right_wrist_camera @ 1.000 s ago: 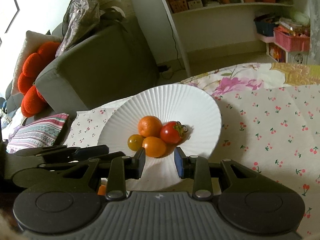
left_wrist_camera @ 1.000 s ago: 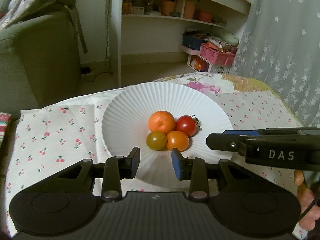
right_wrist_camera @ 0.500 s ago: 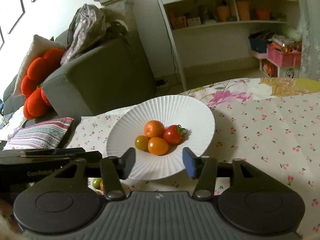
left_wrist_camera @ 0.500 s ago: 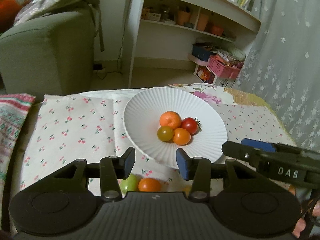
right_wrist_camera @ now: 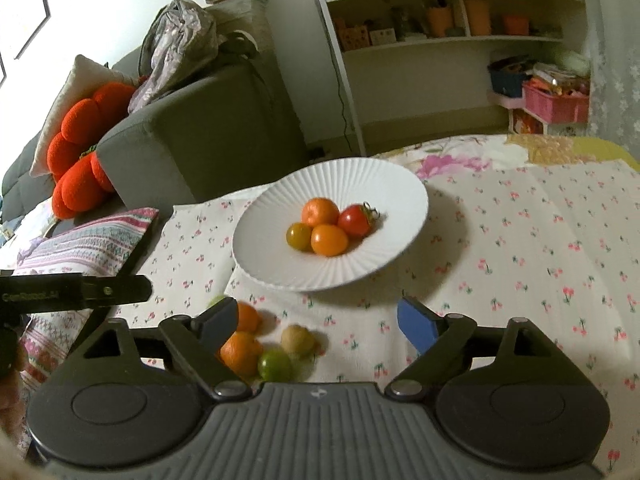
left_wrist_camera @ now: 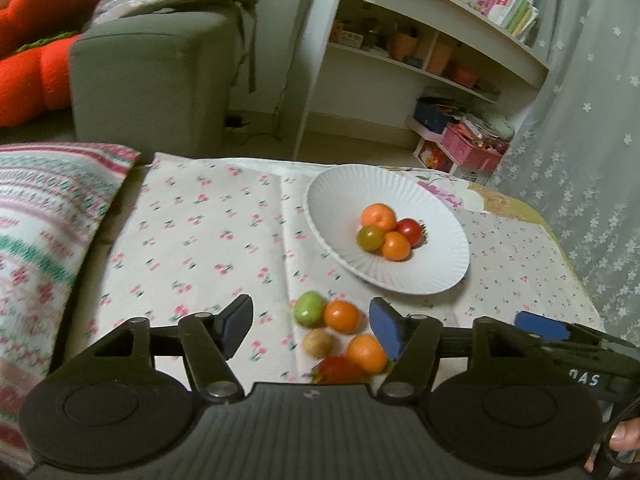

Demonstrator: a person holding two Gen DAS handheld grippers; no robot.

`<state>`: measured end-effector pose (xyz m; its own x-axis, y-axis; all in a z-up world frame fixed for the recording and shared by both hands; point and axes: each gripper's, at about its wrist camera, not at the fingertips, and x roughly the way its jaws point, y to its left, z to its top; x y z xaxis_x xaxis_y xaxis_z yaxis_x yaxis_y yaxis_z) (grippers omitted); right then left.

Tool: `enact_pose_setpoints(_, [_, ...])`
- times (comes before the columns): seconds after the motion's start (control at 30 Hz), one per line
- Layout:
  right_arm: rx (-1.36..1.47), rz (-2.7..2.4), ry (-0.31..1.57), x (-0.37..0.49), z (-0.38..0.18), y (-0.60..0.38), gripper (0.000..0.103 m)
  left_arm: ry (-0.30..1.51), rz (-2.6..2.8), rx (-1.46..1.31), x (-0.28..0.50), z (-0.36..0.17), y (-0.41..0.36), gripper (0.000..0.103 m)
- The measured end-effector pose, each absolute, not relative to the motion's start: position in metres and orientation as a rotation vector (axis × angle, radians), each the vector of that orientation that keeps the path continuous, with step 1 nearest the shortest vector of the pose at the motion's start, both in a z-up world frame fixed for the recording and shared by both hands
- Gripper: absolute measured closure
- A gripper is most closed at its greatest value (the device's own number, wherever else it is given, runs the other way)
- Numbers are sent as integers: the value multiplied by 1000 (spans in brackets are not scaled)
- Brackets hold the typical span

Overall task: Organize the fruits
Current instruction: 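Move both tools back to the remaining fruit pile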

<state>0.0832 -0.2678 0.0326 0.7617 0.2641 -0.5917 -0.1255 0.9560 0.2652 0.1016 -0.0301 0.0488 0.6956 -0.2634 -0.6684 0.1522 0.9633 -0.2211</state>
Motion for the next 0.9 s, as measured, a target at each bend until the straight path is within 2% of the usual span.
enact_pose_setpoints(0.27, [216, 223, 694, 69, 31, -260, 9, 781, -185, -188, 75, 44, -6, 36])
enact_pose_setpoints(0.53, [195, 245, 692, 53, 37, -251, 7, 788, -156, -223, 58, 42, 9, 34])
enact_pose_setpoints(0.67, [195, 243, 694, 48, 40, -250, 6, 786, -141, -227, 44, 41, 16, 23])
enact_pose_setpoints(0.9, [192, 227, 701, 40, 43, -253, 1, 812, -135, -232, 24, 31, 22, 22])
